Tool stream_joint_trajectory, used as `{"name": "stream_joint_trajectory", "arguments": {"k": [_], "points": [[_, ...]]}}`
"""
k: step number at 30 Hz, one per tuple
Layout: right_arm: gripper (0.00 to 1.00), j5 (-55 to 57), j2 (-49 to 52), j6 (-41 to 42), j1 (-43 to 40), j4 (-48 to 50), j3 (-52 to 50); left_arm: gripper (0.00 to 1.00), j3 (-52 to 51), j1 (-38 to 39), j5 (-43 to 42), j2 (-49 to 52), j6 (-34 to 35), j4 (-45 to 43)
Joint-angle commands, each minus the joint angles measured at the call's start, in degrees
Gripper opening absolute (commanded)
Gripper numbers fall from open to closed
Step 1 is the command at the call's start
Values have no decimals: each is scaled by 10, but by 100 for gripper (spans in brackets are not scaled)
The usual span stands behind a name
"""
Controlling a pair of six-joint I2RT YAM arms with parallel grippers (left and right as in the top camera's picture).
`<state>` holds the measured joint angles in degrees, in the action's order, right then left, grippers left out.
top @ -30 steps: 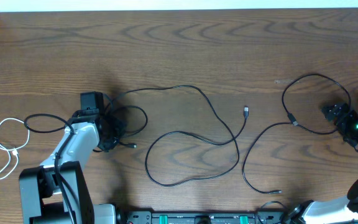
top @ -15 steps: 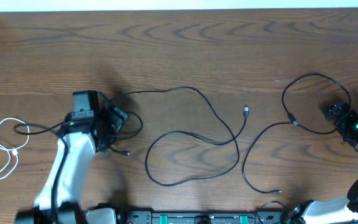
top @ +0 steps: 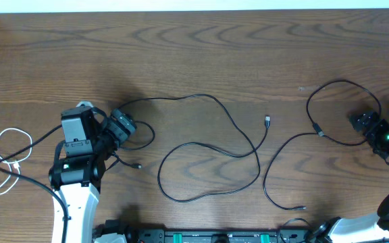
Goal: Untangle cables
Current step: 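Move the left gripper to the center and grasp the black cable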
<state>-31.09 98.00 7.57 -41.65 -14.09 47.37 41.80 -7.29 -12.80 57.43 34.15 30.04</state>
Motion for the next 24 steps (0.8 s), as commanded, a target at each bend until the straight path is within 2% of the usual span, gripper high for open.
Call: {"name": "stream_joint_trajectory", "arguments": {"k": [1, 6, 12, 19, 24], "points": [[99, -1, 7, -8, 5, 0, -5, 92, 1, 5, -48, 13, -107, 3], [99, -2, 7, -8, 5, 0, -5, 92, 1, 89, -49, 32, -219, 3], [99, -2, 7, -8, 5, 0, -5, 92, 1, 176, -43, 68, -294, -19], [99, -2, 7, -8, 5, -1, -5, 92, 1, 263, -39, 157, -376, -62], [99, -2, 7, -8, 5, -2, -5, 91, 1, 329, 57, 201, -420, -68]]}}
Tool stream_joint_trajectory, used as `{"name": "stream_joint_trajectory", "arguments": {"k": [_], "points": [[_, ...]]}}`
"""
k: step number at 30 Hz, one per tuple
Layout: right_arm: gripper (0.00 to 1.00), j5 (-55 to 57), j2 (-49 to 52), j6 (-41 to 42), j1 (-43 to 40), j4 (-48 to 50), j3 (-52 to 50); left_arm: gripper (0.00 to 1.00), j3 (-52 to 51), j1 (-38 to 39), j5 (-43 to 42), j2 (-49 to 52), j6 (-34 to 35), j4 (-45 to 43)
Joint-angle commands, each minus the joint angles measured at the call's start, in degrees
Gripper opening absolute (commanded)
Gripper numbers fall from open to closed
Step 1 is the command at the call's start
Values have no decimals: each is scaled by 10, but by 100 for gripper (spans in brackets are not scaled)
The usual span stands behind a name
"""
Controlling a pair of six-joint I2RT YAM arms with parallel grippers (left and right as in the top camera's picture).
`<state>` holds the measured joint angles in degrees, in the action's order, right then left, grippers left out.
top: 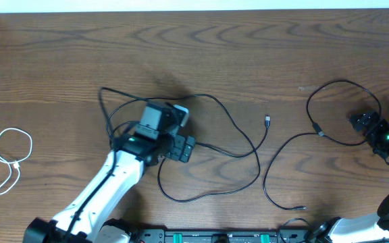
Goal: Untangle cables
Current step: 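Move the left gripper to the center and grasp the black cable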
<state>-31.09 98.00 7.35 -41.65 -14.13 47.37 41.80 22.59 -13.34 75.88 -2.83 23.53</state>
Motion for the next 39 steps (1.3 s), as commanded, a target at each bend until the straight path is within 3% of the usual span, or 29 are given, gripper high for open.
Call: {"name": "stream_joint_trajectory", "arguments": {"k": [1, 14, 23, 33, 37, 39], "points": [[99, -2, 7, -6, 5, -2, -5, 92, 1, 44, 74, 24, -61, -6], [99, -2, 7, -6, 5, -9, -5, 92, 1, 100, 80, 110, -125, -70], [99, -1, 7, -6, 5, -9, -5, 92, 1, 168, 81, 114, -161, -125], [99, -1, 7, -8, 5, -9, -5, 91, 1, 171, 81, 140, -171, -127], [99, -1, 7, -8, 5, -9, -5, 81, 1, 171, 81, 146, -171, -130], [99, -1, 7, -8, 5, -9, -5, 70, 1, 171, 81, 146, -171, -130]]}}
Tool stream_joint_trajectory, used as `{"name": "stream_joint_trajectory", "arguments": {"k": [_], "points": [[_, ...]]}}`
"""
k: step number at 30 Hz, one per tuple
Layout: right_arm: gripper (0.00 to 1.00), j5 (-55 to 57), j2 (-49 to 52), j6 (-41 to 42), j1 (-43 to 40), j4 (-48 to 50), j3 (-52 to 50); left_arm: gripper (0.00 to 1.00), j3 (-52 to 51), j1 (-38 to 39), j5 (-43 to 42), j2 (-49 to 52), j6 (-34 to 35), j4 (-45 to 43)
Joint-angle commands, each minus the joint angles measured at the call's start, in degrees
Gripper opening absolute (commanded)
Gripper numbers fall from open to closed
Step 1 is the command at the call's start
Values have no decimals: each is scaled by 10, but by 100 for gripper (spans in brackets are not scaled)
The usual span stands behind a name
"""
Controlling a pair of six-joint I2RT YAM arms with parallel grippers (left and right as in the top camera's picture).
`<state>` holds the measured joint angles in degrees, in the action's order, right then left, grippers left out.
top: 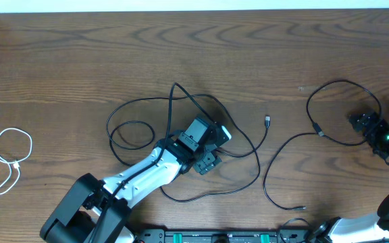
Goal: Untangle cables
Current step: 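Move the left gripper to the center and grasp the black cable, then lift the black cable with the left gripper and carry it to the left edge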
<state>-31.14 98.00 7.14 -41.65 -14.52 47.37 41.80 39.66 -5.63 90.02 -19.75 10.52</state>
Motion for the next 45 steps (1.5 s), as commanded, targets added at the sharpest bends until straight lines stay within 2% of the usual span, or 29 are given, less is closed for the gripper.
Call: {"name": "stream_joint_trajectory", "arguments": {"k": [1, 6, 9, 12, 15, 19, 22, 27, 30, 31, 32, 33, 35, 40, 45], "points": [[99, -1, 7, -6, 5, -6, -5, 64, 1, 1, 4, 5, -2, 0], [99, -1, 7, -6, 5, -8, -5, 22, 1, 1, 4, 5, -2, 0], [99, -1, 7, -6, 5, -7, -5, 8, 1, 1, 4, 5, -2, 0], [99, -1, 7, -6, 5, -7, -5, 8, 1, 1, 4, 5, -2, 0], [99, -1, 7, -6, 5, -7, -5, 38, 1, 1, 3, 5, -2, 0], [99, -1, 7, -6, 5, -7, -6, 62, 1, 1, 3, 5, -7, 0], [99, -1, 7, -6, 5, -7, -6, 68, 0, 1, 3, 9, -12, 0], [99, -1, 7, -6, 5, -7, -6, 69, 0, 1, 3, 42, -12, -10], [99, -1, 7, -6, 5, -7, -6, 68, 0, 1, 3, 45, -12, -11], [99, -1, 7, -6, 5, -7, -6, 63, 0, 1, 3, 45, -12, -11], [99, -1, 7, -6, 5, -7, -6, 54, 0, 1, 3, 45, -12, -11], [99, -1, 7, -5, 5, -7, -6, 36, 0, 1, 3, 45, -12, -11], [99, -1, 7, -5, 5, -8, -6, 8, 0, 1, 4, 45, -12, -10], [99, -1, 7, -6, 5, -10, -6, 7, 1, 1, 44, 35, -9, 1], [99, -1, 7, -6, 5, -9, -6, 8, 2, 0, 233, -27, 25, 48]]}}
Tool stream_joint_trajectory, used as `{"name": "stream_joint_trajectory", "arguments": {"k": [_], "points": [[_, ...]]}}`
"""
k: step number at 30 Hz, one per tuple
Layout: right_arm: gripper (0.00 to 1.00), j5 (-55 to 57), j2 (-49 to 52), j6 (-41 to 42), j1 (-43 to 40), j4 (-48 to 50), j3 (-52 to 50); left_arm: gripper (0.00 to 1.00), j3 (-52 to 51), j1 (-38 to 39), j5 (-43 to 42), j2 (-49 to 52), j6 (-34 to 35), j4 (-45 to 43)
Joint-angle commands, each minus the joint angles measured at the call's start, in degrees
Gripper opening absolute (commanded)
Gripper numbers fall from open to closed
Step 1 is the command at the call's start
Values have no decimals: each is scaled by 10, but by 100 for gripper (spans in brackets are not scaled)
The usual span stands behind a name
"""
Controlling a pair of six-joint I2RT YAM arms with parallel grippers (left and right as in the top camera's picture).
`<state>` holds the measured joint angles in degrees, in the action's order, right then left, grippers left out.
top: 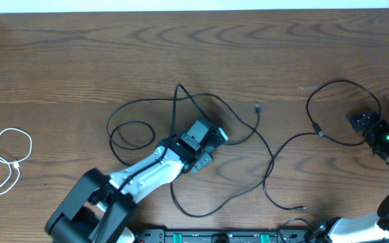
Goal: Untangle cables
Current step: 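Lift the black cable with the left gripper and carry it to the left edge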
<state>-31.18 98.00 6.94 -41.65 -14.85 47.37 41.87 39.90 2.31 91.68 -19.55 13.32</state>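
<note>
A long black cable (130, 108) sprawls over the table's middle, with a loop at the left, a peak near the centre and a plug end (257, 106) to the right. My left gripper (202, 160) sits on its tangled middle and looks shut on it. A second black cable (334, 83) loops at the right and runs into my right gripper (362, 122) by the table's right edge. The overhead view is too small to show how its jaws stand. That cable's free end (302, 208) lies near the front.
A coiled white cable (7, 160) lies at the far left edge. The long cable's lower loop (201, 212) reaches toward the front edge, close to the second cable's strand (267, 177). The wooden table (194, 47) stretches behind.
My left gripper shifted slightly left. The long cable's plug end moved up and left, and its lower loop now hangs lower and wider toward the front. The right arm is still.
At first my left gripper was at the left, on the long cable's left end. Then it was nearer the middle with the cable bunched around it, then at the centre with a loop left behind. Now the cable's right part has shifted too.
</note>
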Motion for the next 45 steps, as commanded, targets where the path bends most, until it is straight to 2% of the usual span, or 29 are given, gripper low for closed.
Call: {"name": "stream_joint_trajectory", "arguments": {"k": [1, 5, 7, 13, 19, 22, 26, 31, 35, 36, 39, 43, 45], "points": [[99, 0, 7, -4, 5, -6, -6, 8, 1, -2, 189, -58, 23, 30], [99, 0, 7, -4, 5, -5, -6, 8, 1, -2, 346, -130, 23, 66], [99, 0, 7, -4, 5, -5, -6, 7, 1, -3, 391, -164, 23, 68], [99, -1, 7, -4, 5, -5, -6, 8, 1, -3, 427, -296, 22, 67], [99, -1, 7, -4, 5, -3, -6, 8, 1, -17, 510, -354, 23, 59], [99, -1, 7, -4, 5, -1, -6, 7, 1, -43, 518, -357, 23, 55], [99, -1, 7, -4, 5, -2, -6, 8, 1, -107, 609, -357, 22, 37], [99, -1, 7, -4, 5, -2, -6, 8, 1, -204, 653, -357, 23, -11], [99, 0, 7, -4, 5, -1, -6, 8, 1, -317, 652, -357, 23, -101], [99, 0, 7, -4, 5, -1, -6, 7, 1, -371, 652, -356, 23, -154], [99, 0, 7, -4, 5, -1, -6, 7, 1, -456, 625, -356, 22, -222], [99, -1, 7, -4, 5, -1, -6, 7, 1, -576, 529, -348, 23, -258], [99, 0, 7, -4, 5, -1, -6, 7, 1, -609, 506, -339, 23, -279]]}}
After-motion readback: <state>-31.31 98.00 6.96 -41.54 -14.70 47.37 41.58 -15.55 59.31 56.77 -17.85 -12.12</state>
